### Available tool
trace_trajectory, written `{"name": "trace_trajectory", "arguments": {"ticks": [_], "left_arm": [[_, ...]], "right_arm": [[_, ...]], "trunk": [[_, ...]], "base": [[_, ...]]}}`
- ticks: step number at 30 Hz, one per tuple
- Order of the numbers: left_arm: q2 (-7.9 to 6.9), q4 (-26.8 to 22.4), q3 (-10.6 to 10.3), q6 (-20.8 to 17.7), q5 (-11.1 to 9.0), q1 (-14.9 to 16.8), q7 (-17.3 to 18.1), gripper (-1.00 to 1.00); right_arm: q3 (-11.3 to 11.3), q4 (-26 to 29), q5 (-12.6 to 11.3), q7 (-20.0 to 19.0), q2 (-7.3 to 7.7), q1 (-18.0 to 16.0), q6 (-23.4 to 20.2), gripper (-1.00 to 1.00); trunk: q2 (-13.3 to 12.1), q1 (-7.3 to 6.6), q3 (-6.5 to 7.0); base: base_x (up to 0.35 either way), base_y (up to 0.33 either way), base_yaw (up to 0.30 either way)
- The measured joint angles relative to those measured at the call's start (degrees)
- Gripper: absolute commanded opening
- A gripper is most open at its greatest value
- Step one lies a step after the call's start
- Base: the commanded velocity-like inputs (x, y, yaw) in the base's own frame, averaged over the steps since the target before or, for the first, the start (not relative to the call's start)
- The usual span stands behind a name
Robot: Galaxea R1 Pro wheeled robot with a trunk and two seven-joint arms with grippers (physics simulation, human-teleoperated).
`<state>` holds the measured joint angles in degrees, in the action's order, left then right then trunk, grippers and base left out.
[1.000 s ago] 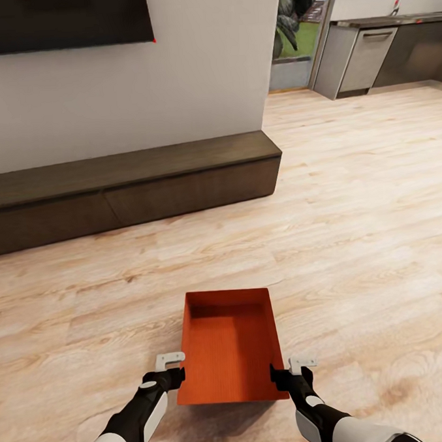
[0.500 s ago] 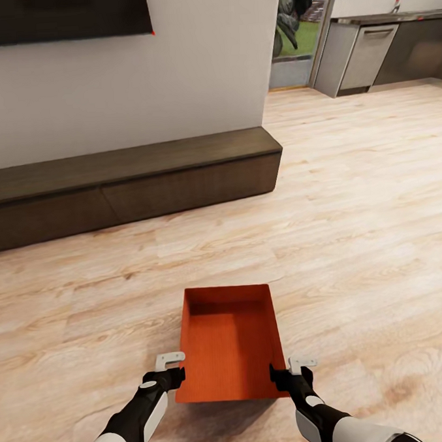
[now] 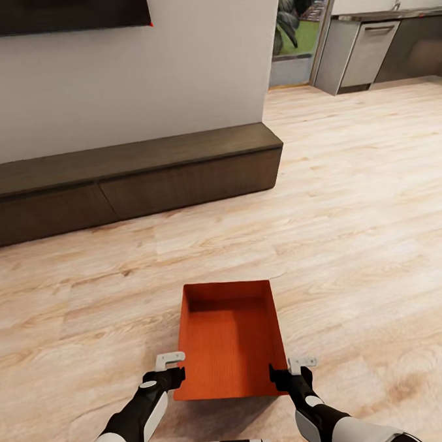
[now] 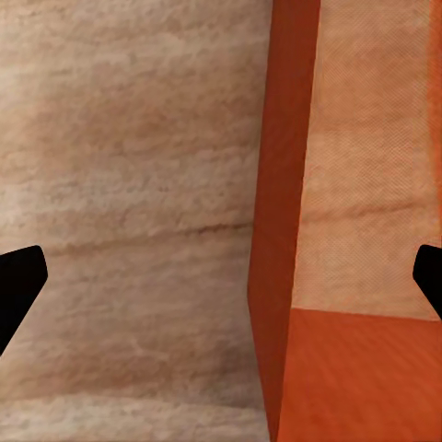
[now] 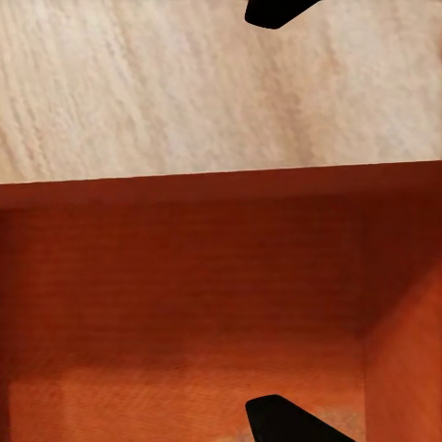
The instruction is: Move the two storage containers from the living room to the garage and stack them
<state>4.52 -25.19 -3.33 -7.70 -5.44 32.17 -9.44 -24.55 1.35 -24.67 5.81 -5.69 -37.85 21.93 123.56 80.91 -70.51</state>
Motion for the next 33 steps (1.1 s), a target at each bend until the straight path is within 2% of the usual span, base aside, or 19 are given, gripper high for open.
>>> {"name": "trace_trajectory", "arguments": {"ticks": [15, 33], "left_arm": [[0.00, -0.1, 0.0, 0.0, 0.0, 0.0, 0.0, 1.00], [-0.02, -0.1, 0.1, -0.1, 0.0, 0.0, 0.1, 1.00]], "right_arm": [[0.0, 0.0, 0.0, 0.0, 0.00, 0.0, 0.0, 1.00], [0.0, 0.0, 0.0, 0.0, 0.00, 0.0, 0.0, 1.00]], "trunk": [[6.0, 3.30, -2.69], [6.0, 3.30, -2.70]], "base": [[0.000, 0.000, 0.000], [0.000, 0.000, 0.000]]}}
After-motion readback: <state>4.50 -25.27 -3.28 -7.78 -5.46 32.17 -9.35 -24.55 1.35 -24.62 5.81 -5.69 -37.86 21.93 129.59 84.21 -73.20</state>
